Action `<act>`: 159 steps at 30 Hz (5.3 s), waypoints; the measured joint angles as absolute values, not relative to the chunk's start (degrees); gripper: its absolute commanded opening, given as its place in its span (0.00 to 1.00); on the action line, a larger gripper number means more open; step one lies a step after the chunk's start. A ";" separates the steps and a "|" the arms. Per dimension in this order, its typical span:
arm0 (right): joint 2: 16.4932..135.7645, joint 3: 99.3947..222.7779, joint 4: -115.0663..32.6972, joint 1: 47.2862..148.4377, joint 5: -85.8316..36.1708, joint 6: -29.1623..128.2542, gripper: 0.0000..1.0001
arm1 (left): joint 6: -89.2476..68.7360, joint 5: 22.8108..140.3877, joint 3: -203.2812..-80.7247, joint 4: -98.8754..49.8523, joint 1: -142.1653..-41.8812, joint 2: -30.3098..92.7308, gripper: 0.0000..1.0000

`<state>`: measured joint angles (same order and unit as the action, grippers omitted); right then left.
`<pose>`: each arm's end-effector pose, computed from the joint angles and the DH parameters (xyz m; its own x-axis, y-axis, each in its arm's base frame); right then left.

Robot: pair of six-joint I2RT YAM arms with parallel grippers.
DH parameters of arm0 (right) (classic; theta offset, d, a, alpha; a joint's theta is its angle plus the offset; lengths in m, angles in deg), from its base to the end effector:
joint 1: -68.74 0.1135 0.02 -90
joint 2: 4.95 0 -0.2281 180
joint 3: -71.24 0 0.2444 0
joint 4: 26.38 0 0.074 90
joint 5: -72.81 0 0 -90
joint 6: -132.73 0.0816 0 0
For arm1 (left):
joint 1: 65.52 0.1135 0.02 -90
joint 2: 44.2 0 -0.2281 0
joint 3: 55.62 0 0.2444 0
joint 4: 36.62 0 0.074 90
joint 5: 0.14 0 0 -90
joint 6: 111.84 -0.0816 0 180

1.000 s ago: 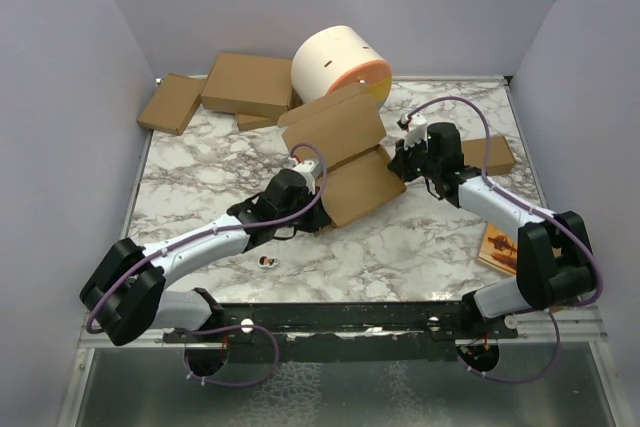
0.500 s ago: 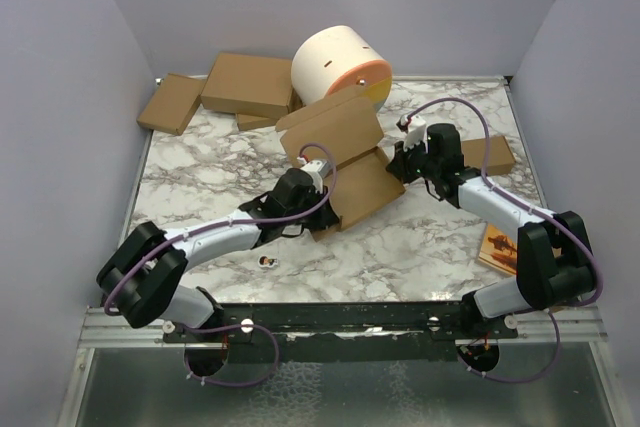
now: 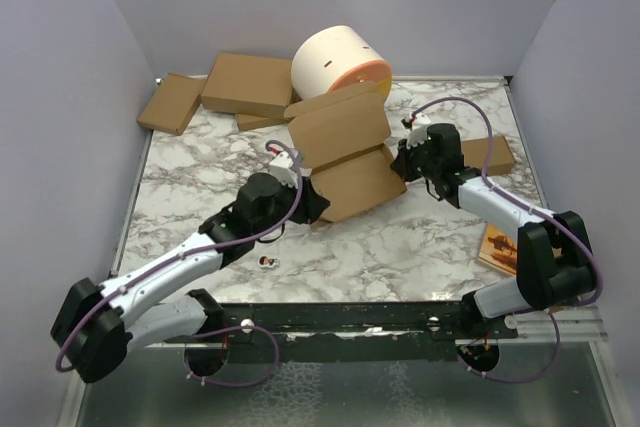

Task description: Fold the paper box

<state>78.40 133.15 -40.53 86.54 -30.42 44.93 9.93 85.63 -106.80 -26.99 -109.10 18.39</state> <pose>0.3236 0.1235 0.1614 -0.5719 -0.1444 -0.8075 -0.4532 0.8762 0.1643 0.2129 -0.2109 0.2119 -0.6093 -0.1450 -0.7795 0.4899 0.7042 -0.5139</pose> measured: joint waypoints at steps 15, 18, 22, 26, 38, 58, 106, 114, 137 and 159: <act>78.40 136.35 -41.78 85.49 -24.22 50.61 0.01 | 17.19 84.45 -88.75 -34.83 -88.81 4.71 0.72; 77.92 136.65 -41.17 85.49 -24.24 51.22 0.01 | 19.35 79.88 -87.96 -41.37 -88.07 8.12 0.72; 77.33 135.82 -40.58 85.49 -24.24 51.53 0.01 | 21.89 75.45 -88.12 -50.26 -88.07 12.21 0.72; 77.09 135.19 -40.25 85.40 -24.35 51.77 0.01 | 24.05 73.48 -88.12 -55.38 -88.07 14.92 0.69; 77.07 134.34 -39.09 85.23 -25.81 52.14 0.01 | 25.85 73.81 -94.78 -55.90 -88.16 23.51 0.31; 77.61 133.29 -37.96 84.72 -25.27 52.12 0.01 | 23.86 74.27 -103.29 -49.72 -90.93 30.17 0.12; 87.47 132.52 -37.96 84.79 -28.83 54.50 0.01 | 30.94 63.93 -102.19 -67.90 -91.50 48.60 0.25; 87.47 132.52 -37.98 84.79 -29.11 54.50 0.01 | 30.02 65.24 -103.09 -62.88 -91.50 48.93 0.23; 87.47 132.52 -37.98 84.81 -30.16 54.52 0.01 | 22.63 72.41 -111.02 -42.22 -94.56 49.47 0.42; 87.38 132.52 -38.11 85.82 -30.62 55.14 0.01 | 25.08 91.60 -118.59 -23.58 -102.78 50.70 0.28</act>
